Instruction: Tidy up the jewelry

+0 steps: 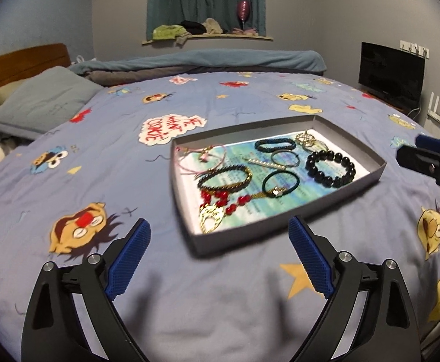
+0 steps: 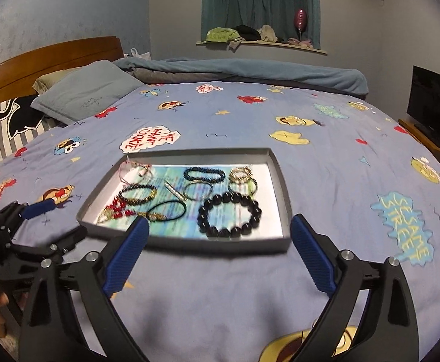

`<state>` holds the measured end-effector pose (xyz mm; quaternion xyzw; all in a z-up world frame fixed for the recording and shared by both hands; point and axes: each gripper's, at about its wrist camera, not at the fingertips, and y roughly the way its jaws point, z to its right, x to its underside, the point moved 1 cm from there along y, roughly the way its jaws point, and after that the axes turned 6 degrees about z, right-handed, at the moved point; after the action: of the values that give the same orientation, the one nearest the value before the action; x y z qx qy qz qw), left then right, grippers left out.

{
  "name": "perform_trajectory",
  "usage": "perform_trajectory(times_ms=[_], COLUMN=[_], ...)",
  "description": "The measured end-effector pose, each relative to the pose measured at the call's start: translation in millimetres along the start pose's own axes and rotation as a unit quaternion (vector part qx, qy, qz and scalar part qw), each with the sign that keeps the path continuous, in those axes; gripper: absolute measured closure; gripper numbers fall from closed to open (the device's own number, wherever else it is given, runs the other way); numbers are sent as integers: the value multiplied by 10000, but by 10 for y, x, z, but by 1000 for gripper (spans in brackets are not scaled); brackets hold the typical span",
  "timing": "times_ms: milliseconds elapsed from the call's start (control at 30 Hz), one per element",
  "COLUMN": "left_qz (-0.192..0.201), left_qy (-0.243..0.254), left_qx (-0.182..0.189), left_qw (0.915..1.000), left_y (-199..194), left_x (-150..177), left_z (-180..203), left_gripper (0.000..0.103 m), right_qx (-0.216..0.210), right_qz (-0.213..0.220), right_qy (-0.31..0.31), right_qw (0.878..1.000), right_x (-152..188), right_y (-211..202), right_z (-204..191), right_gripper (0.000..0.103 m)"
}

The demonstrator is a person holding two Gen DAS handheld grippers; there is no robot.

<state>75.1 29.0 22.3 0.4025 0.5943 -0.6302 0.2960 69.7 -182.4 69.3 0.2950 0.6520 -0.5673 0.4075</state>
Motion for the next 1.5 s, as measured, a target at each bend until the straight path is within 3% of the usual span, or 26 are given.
perform_trajectory(times_ms=[200, 600, 1500], left_qz=[76, -34, -10], left_qy=[-57, -133, 6], left_qx=[-137, -599, -540], left_qw=[9999, 9981, 9985], left_y=[-10, 257, 294], left_x=[83, 92, 118], left_z=[48, 141, 177], left_gripper=[9, 9, 8], right_qx=[66, 81, -47], right_qz=[-58, 172, -6], right_qy=[110, -144, -160], right_qw=[9999, 9997, 9999], right_x=[261, 294, 344], right_y=[99, 278, 418], right_z=[179, 233, 175], right_gripper=[6, 6, 6])
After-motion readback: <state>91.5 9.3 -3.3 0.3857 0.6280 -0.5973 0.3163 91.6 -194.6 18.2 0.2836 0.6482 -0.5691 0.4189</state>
